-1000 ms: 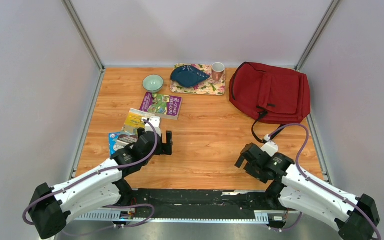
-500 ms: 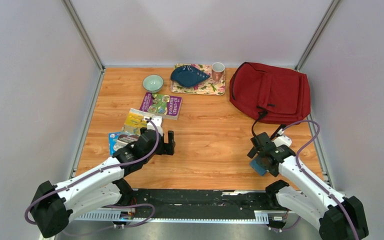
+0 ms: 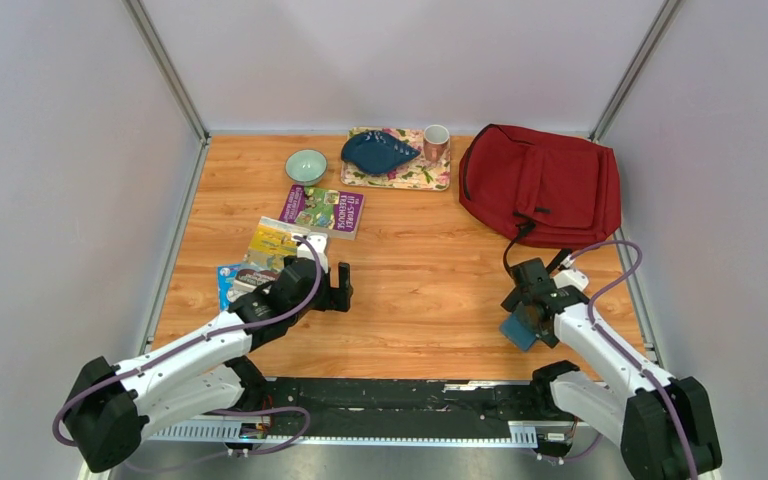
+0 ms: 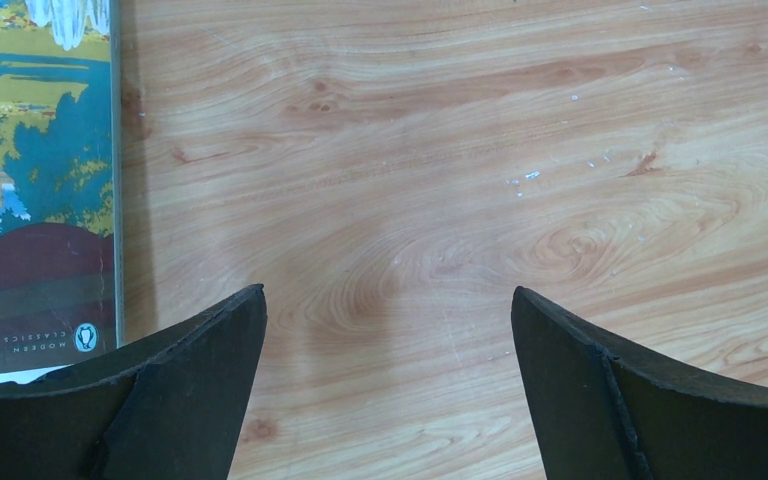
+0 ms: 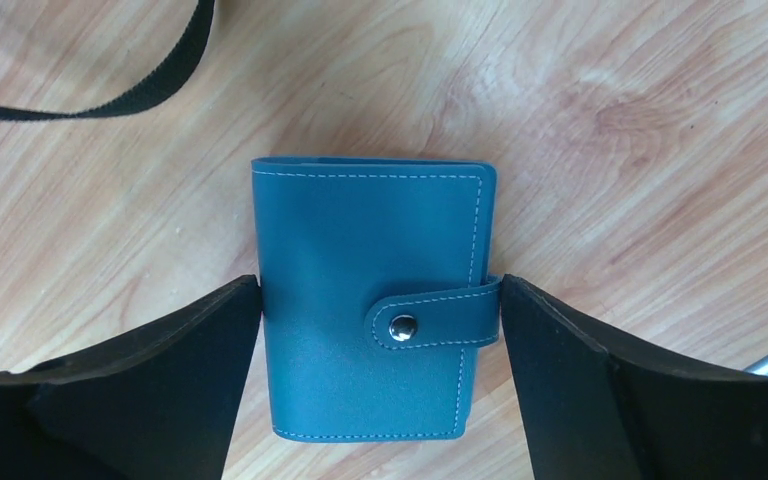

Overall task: Pack the student bag
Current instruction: Move the stationery to the center of the board.

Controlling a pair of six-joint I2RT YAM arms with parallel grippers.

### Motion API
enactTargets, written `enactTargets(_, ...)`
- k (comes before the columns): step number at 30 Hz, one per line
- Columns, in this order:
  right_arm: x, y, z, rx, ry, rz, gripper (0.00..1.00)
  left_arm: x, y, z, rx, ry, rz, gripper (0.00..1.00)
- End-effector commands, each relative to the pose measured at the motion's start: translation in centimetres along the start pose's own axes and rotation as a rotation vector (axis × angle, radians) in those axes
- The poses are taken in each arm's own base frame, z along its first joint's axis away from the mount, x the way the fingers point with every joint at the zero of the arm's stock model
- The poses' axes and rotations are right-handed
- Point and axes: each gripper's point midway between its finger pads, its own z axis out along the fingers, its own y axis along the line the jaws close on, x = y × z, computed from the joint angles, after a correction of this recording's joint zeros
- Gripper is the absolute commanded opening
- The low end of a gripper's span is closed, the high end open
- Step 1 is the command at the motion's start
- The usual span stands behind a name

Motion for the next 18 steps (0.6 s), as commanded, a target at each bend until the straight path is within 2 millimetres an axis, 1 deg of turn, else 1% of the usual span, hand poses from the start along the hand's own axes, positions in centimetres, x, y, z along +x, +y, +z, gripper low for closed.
enactTargets(1, -2.1, 1.6, 0.6, -0.032, -0.047, 0.038, 0.87, -0.6, -0.6, 0.2, 0.032, -0.025, -0.019, 0.99)
enactTargets(2, -2.4, 1.8, 0.7, -0.040, -0.044, 0.044, 0.86, -0.6, -0.6, 0.2, 0.034, -0.025, -0.020, 0.99)
enactTargets(5, -3.8, 1.6, 1.6, -0.020, -0.042, 0.074, 0.85, -0.5, -0.5, 0.2, 0.035, -0.024, -0.024, 0.99)
enactTargets(6, -4.5, 0.9, 2.0, 0.015, -0.043, 0.086, 0.85, -0.5, -0.5, 0.1, 0.038, -0.026, -0.024, 0.99)
enactTargets(8, -5.3, 0.1, 2.4, 0.049, -0.053, 0.096, 0.85, -0.5, -0.5, 0.1, 0.041, -0.027, -0.028, 0.99)
enactTargets(9, -5.7, -0.5, 2.7, 0.067, -0.036, 0.141, 0.85, -0.5, -0.5, 0.0, 0.040, -0.029, -0.029, 0.99)
enactTargets(10, -5.8, -0.4, 2.8, 0.051, -0.030, 0.132, 0.85, -0.4, -0.4, 0.0, 0.041, -0.028, -0.030, 0.99)
enactTargets(12, -6.7, -1.2, 3.2, 0.062, -0.028, 0.193, 0.85, -0.4, -0.3, 0.0, 0.039, -0.030, -0.032, 0.99)
enactTargets(14, -7.7, -1.3, 2.9, 0.060, -0.045, 0.206, 0.88, -0.4, -0.2, -0.1, 0.039, -0.033, -0.034, 0.99)
enactTargets(15, -8.3, -1.7, 2.8, 0.066, -0.055, 0.220, 0.89, -0.3, -0.1, -0.1, 0.038, -0.032, -0.031, 0.99)
enactTargets(16, -9.2, -1.4, 2.3, 0.056, -0.072, 0.229, 0.90, -0.4, -0.1, -0.1, 0.036, -0.034, -0.031, 0.99)
enactTargets(17, -9.7, -1.4, 1.8, 0.051, -0.082, 0.220, 0.92, -0.4, 0.0, -0.1, 0.035, -0.033, -0.032, 0.99)
enactTargets(18, -10.2, -1.6, 1.0, 0.048, -0.094, 0.217, 0.94, -0.5, 0.0, -0.2, 0.036, -0.035, -0.030, 0.99)
